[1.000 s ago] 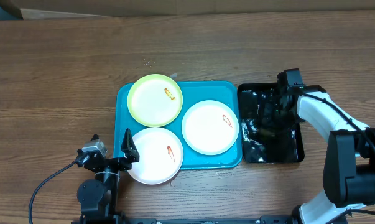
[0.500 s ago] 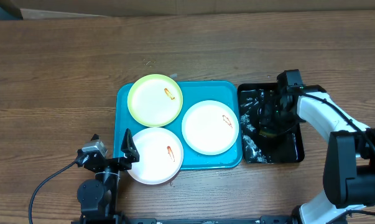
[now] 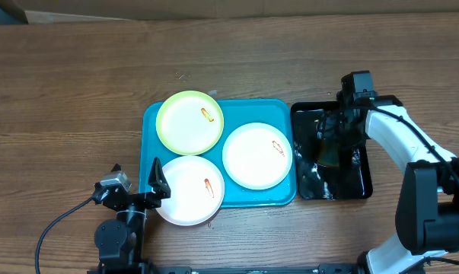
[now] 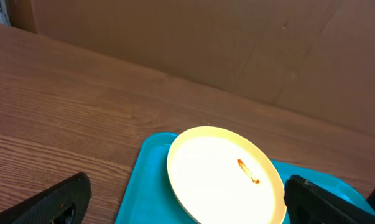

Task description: Clean dirty plates on tray and stack at the side

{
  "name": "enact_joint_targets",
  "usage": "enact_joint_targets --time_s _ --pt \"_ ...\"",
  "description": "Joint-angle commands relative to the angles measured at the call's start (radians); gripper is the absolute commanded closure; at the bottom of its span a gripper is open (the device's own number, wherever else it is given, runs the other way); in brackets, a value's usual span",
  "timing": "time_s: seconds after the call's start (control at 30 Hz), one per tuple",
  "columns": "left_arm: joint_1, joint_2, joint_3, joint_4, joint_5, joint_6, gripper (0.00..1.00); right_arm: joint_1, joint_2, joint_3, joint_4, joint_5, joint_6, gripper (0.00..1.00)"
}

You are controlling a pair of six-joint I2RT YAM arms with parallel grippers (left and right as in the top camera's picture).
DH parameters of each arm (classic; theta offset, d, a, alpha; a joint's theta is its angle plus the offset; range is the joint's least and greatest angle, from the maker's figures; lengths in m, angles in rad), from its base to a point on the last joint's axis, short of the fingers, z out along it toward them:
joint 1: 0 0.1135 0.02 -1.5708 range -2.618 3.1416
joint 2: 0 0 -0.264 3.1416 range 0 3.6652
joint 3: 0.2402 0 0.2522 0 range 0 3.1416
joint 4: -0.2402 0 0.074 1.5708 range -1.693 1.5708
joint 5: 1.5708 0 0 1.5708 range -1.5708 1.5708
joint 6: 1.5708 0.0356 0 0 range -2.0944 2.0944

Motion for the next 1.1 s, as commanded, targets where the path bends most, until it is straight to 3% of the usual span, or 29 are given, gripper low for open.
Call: enact_joint_targets --time_s 0.0,0.1,0.13,0.17,0.2,0.27,0.3,0.33,0.37,0.4,0.5,0.67,0.8,1.07 --pt "-0.003 -0.006 -0.007 0.004 -0.007 0.019 0.00 0.003 -0.009 -0.043 0.027 0.024 0.005 0.34" --pt "-0.003 -0.006 -0.007 0.003 -0.007 0.019 0.00 0.003 -0.009 -0.064 0.055 0.024 0.004 0.39" --pt "-0.003 -0.006 -0.007 0.003 -0.007 0.019 0.00 0.003 -0.009 -0.068 0.058 0.024 0.004 0.46" --pt "-0.003 -0.006 -0.007 0.003 -0.007 0.019 0.00 0.003 -0.009 -0.071 0.060 0.024 0.004 0.60" --pt "-0.003 -0.006 -0.007 0.003 -0.007 0.019 0.00 0.003 -0.009 -0.072 0.062 0.024 0.004 0.91" --pt "-0.003 -0.006 -0.007 0.003 -0.007 0.019 0.00 0.003 -0.010 -0.071 0.068 0.023 0.004 0.96" --pt "-0.003 -0.006 -0.007 0.003 -0.007 0.019 0.00 0.003 -0.010 -0.068 0.069 0.018 0.004 0.87" --pt "-0.003 -0.006 -0.007 0.003 -0.007 0.019 0.00 0.003 -0.010 -0.059 0.066 0.004 0.003 0.59" --pt "-0.003 -0.006 -0.007 0.003 -0.007 0.019 0.00 0.003 -0.010 -0.046 0.052 -0.010 0.003 0.37" --pt "-0.003 -0.006 -0.007 0.003 -0.007 0.019 0.00 0.003 -0.010 -0.029 0.033 -0.024 0.004 0.31" --pt "-0.003 -0.006 -0.007 0.003 -0.007 0.019 0.00 0.003 -0.010 0.020 -0.028 -0.028 0.002 0.21" --pt "-0.003 -0.006 -0.007 0.003 -0.007 0.019 0.00 0.003 -0.010 0.055 -0.084 -0.028 0.000 0.15" --pt "-0.003 -0.006 -0.007 0.004 -0.007 0.019 0.00 0.003 -0.010 0.055 -0.127 -0.028 0.000 0.01" --pt "-0.003 -0.006 -0.007 0.003 -0.007 0.019 0.00 0.001 -0.010 0.055 -0.152 -0.028 0.000 0.00"
